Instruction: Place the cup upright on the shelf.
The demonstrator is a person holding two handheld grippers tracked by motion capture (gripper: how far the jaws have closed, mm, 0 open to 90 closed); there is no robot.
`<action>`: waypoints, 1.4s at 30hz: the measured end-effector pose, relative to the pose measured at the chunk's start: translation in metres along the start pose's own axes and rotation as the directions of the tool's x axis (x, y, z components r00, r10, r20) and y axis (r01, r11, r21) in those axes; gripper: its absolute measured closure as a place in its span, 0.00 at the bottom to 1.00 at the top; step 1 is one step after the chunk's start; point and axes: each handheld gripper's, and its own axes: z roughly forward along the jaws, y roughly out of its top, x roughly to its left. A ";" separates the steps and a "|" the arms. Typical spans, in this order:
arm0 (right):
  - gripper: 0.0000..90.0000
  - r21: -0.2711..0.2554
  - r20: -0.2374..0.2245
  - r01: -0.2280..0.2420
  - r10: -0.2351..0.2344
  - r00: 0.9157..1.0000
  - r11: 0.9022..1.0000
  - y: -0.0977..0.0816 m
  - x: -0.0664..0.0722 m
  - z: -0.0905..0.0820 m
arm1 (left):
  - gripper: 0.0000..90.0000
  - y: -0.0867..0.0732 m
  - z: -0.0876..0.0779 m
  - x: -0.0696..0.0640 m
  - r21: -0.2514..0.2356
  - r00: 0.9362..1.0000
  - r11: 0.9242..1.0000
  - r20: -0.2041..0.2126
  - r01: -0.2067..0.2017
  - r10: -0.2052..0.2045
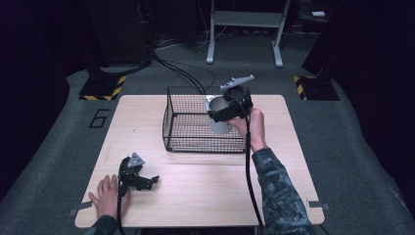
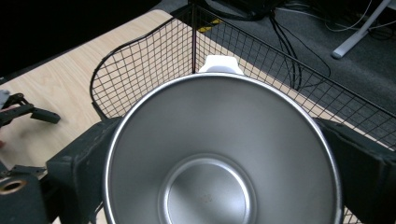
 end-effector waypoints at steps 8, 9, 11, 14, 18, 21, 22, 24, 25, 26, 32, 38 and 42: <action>0.06 0.041 0.012 -0.019 0.019 1.000 0.999 0.006 -0.003 0.020 | 0.00 0.000 0.000 -0.001 0.001 1.000 1.000 0.002 0.005 -0.005; 0.06 0.041 0.012 -0.019 0.019 1.000 0.999 0.006 -0.003 0.020 | 0.00 0.000 0.000 -0.001 0.001 1.000 1.000 0.002 0.005 -0.005; 0.06 0.049 0.014 -0.017 0.017 1.000 0.999 0.007 -0.004 0.024 | 0.00 0.000 0.000 0.000 0.000 1.000 1.000 0.001 0.005 -0.005; 0.06 0.062 0.017 -0.009 0.008 1.000 0.998 0.009 -0.006 0.032 | 0.00 0.000 0.000 0.000 -0.003 1.000 1.000 -0.002 0.002 -0.002; 0.06 0.071 0.022 -0.018 0.016 1.000 0.997 0.012 -0.006 0.039 | 0.00 0.000 0.000 -0.001 -0.002 1.000 1.000 0.001 0.006 -0.006; 0.06 0.076 0.022 -0.011 0.010 1.000 0.997 0.012 -0.007 0.042 | 0.00 0.000 0.000 0.000 0.001 1.000 1.000 0.006 0.005 -0.005; 0.06 0.086 0.024 -0.011 0.009 1.000 0.996 0.012 -0.008 0.044 | 0.00 0.000 0.000 -0.001 -0.002 1.000 1.000 0.001 0.006 -0.006; 0.06 0.104 0.025 -0.026 0.023 0.999 0.994 0.012 -0.008 0.047 | 0.00 0.000 0.000 0.000 0.001 1.000 1.000 0.004 0.005 -0.005; 0.06 0.092 0.026 -0.009 0.007 1.000 0.996 0.012 -0.010 0.049 | 0.00 0.000 0.000 0.000 0.002 1.000 1.000 0.006 0.004 -0.004; 0.06 0.100 0.026 -0.012 0.010 1.000 0.995 0.012 -0.011 0.051 | 0.00 0.000 0.000 -0.001 -0.002 1.000 1.000 0.002 0.006 -0.006; 0.06 0.112 0.031 -0.036 0.033 0.999 0.993 0.011 -0.015 0.061 | 0.00 0.000 0.000 0.000 0.003 1.000 1.000 0.003 0.000 0.000; 0.06 0.126 0.034 -0.057 0.053 0.998 0.990 0.009 -0.017 0.068 | 0.00 0.000 -0.001 0.001 0.009 1.000 1.000 0.008 -0.004 0.004; 0.06 0.132 0.035 -0.071 0.067 0.997 0.989 0.008 -0.019 0.074 | 0.00 0.000 0.000 0.000 0.005 1.000 1.000 0.006 0.001 -0.001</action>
